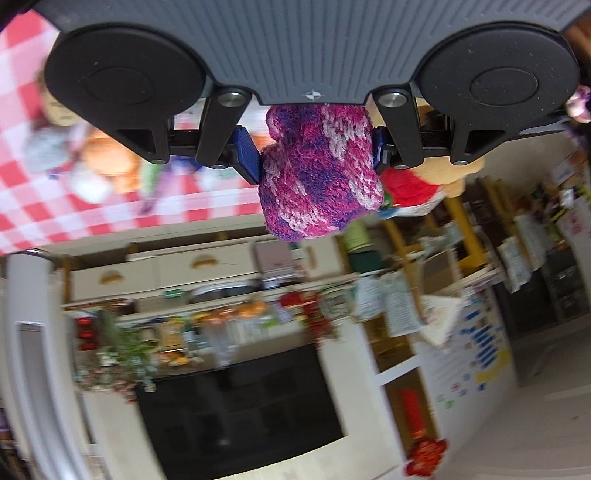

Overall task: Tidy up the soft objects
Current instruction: 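Carry the bear with the left tool into the cardboard box while the right carries the mitten there, release both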

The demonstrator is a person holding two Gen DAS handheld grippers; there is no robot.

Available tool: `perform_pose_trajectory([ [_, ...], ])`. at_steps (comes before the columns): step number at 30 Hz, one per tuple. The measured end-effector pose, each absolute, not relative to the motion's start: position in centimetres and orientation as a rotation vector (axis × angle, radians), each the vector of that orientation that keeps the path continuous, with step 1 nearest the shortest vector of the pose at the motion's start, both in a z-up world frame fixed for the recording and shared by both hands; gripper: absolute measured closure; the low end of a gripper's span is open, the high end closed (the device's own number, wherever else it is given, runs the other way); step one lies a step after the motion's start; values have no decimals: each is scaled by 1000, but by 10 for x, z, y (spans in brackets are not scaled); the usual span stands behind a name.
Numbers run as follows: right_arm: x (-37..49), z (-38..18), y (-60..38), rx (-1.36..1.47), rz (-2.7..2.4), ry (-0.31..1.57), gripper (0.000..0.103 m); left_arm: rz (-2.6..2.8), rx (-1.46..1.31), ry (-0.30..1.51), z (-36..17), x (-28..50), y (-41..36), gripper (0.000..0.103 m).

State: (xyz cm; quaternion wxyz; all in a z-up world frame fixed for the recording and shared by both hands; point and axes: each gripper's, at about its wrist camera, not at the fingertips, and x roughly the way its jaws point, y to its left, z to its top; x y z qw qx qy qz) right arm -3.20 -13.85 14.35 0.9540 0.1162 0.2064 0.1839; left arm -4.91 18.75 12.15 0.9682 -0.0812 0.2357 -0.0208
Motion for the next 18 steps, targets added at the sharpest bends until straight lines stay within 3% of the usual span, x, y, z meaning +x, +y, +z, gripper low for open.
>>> perform_pose_trajectory([
  [18,-2,123,-45,157,633,568,29,187,-270,586,100,-44,262,42],
])
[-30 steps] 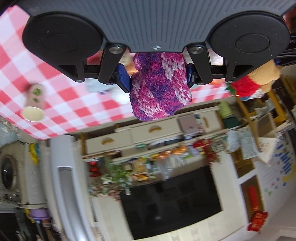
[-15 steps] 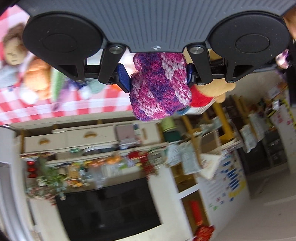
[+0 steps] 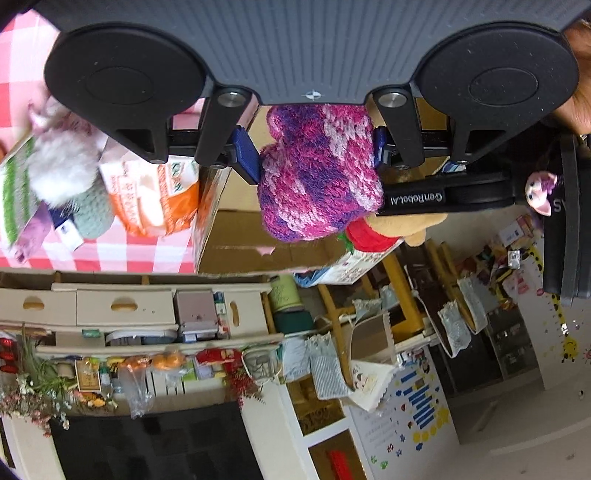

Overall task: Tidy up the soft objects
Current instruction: 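Carry the bear with the left tool into the cardboard box while the right carries the mitten there, release both, then move both open tools back from the box toward the soft toys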

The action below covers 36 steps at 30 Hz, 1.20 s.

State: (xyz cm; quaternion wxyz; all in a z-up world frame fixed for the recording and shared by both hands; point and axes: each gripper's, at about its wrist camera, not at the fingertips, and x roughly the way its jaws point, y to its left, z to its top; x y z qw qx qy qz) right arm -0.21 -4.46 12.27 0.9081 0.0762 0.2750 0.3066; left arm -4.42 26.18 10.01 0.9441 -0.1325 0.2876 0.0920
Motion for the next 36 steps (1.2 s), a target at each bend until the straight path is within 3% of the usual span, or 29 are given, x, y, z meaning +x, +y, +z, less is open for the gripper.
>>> perform_pose_trajectory([
  [4,-5,121,-53,148,650,592,17,201,-271,599,100,-45,264,42],
  [5,-5,122,-51,145,655,599,2,206,-273,599,100,-46,265,41],
  [9,-15,125,-63,144,658,584,3,201,-295,572,106,-48,264,24],
  [13,-26,132,-78,157,636,536,3,183,-284,535,112,-51,257,20],
  [15,-31,139,-89,168,609,507,2,159,-283,524,114,-51,253,7],
  [17,-35,144,-100,176,571,480,2,129,-282,515,115,-52,248,3],
  [36,-70,136,-156,201,292,434,0,30,-267,484,118,-50,205,1],
])
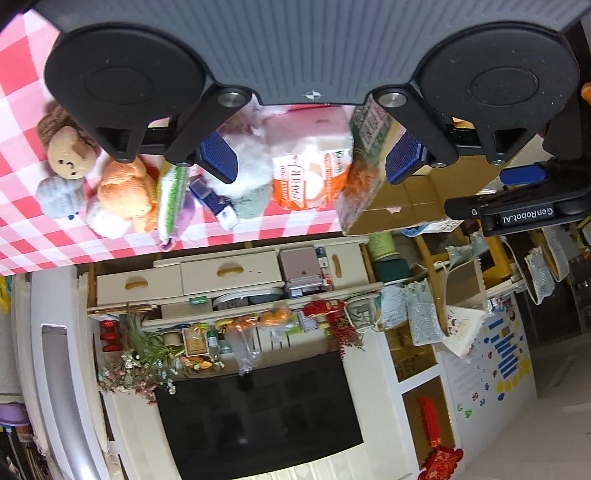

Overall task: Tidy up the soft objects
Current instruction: 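Move both open tools back from the box toward the soft toys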

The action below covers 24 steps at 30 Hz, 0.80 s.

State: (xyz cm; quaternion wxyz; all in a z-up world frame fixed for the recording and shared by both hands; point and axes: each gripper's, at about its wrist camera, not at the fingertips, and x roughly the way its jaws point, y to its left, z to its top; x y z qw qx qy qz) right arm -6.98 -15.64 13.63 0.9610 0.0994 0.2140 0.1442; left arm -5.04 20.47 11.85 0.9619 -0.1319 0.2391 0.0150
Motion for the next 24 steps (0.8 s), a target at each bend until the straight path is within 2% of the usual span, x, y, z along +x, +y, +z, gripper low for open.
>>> perform_pose_trajectory([
  [24,-79,127,-159,209,166,431,0,-85,-154,489,114,-48,138,1],
])
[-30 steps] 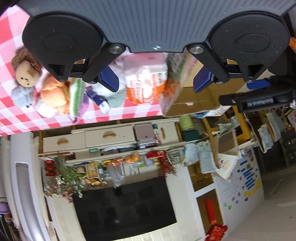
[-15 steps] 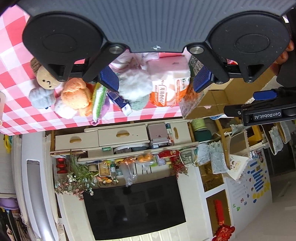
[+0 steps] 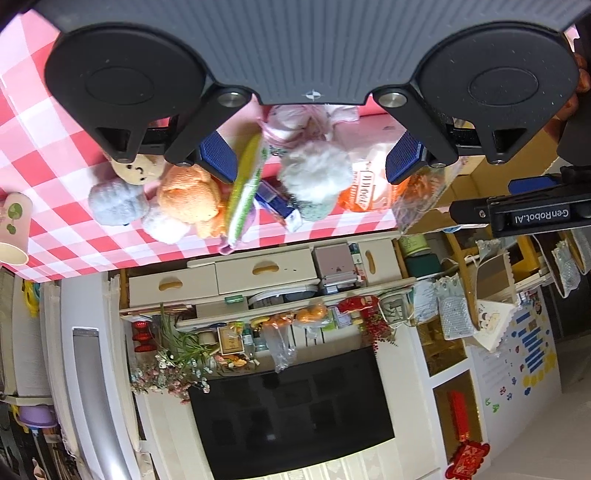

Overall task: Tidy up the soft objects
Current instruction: 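Move both open tools back from the box toward the soft toys, then grasp the white fluffy pompom with the left tool while the right grasps the light blue fuzzy slipper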

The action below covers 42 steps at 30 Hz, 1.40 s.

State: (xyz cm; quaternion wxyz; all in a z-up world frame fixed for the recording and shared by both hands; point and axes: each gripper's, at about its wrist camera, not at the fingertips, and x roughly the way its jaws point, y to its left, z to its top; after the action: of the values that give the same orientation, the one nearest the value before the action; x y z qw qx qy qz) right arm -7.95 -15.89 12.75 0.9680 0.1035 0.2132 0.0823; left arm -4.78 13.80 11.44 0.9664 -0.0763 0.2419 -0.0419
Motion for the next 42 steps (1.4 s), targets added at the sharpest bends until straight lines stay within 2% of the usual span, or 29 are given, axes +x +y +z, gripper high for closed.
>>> perform_pose_trajectory([
  [27,-83,112,-163,293,-41,429,0,-205,-9,543,97,-44,63,1],
  [42,-43,92,-205,398,-133,444,0,-236,67,584,79,-23,25,1],
])
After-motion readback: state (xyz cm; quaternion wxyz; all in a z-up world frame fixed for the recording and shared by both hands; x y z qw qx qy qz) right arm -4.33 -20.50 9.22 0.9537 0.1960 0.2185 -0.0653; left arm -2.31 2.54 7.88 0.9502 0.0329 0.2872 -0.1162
